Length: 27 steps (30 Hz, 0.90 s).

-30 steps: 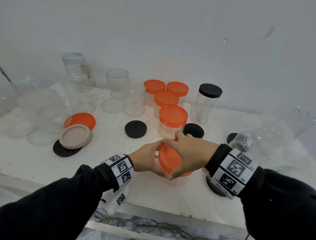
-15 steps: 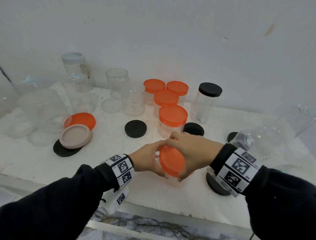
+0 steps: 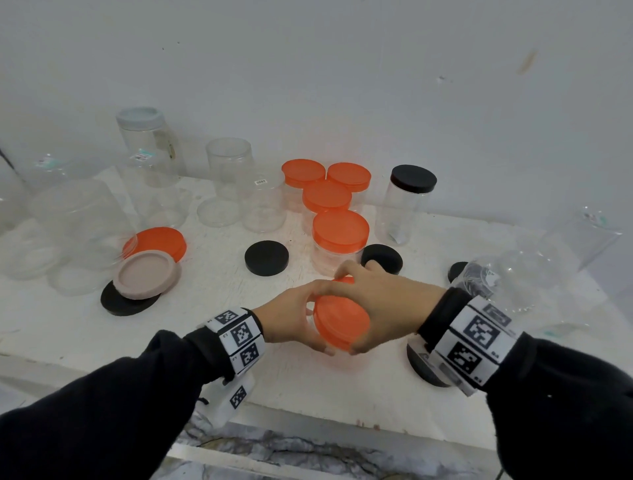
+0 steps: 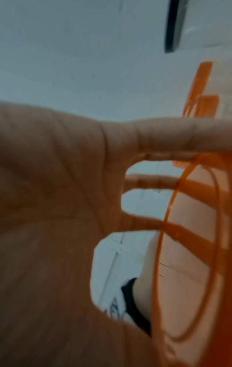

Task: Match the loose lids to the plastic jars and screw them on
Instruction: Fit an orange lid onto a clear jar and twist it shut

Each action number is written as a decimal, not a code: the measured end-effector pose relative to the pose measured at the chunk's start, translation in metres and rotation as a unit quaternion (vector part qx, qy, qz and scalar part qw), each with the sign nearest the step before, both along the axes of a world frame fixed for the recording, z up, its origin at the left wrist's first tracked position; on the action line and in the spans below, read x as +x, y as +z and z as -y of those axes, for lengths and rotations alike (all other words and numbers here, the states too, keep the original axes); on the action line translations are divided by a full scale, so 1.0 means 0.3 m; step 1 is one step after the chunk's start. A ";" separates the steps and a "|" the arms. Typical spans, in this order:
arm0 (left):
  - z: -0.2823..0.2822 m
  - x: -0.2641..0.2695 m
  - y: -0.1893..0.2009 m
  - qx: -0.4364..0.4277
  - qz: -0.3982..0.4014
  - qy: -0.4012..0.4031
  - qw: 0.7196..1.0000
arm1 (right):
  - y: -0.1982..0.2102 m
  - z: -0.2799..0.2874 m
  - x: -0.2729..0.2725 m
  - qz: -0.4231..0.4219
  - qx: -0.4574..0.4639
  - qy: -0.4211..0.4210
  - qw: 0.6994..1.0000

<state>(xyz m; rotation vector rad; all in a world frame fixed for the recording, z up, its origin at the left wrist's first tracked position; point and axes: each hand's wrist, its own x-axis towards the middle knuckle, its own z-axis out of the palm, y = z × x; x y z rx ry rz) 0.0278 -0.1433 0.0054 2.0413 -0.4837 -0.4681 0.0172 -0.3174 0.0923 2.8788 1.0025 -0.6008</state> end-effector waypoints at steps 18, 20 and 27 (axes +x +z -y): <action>-0.008 -0.001 -0.007 0.002 -0.019 -0.011 1.000 | -0.006 0.004 -0.014 0.022 -0.016 -0.027 0.999; -0.008 0.000 -0.004 0.003 -0.016 -0.008 1.000 | -0.002 0.012 -0.009 -0.006 -0.013 -0.009 1.000; 0.002 -0.006 -0.002 -0.014 -0.011 -0.003 1.000 | -0.033 0.039 -0.008 0.068 0.020 0.000 0.997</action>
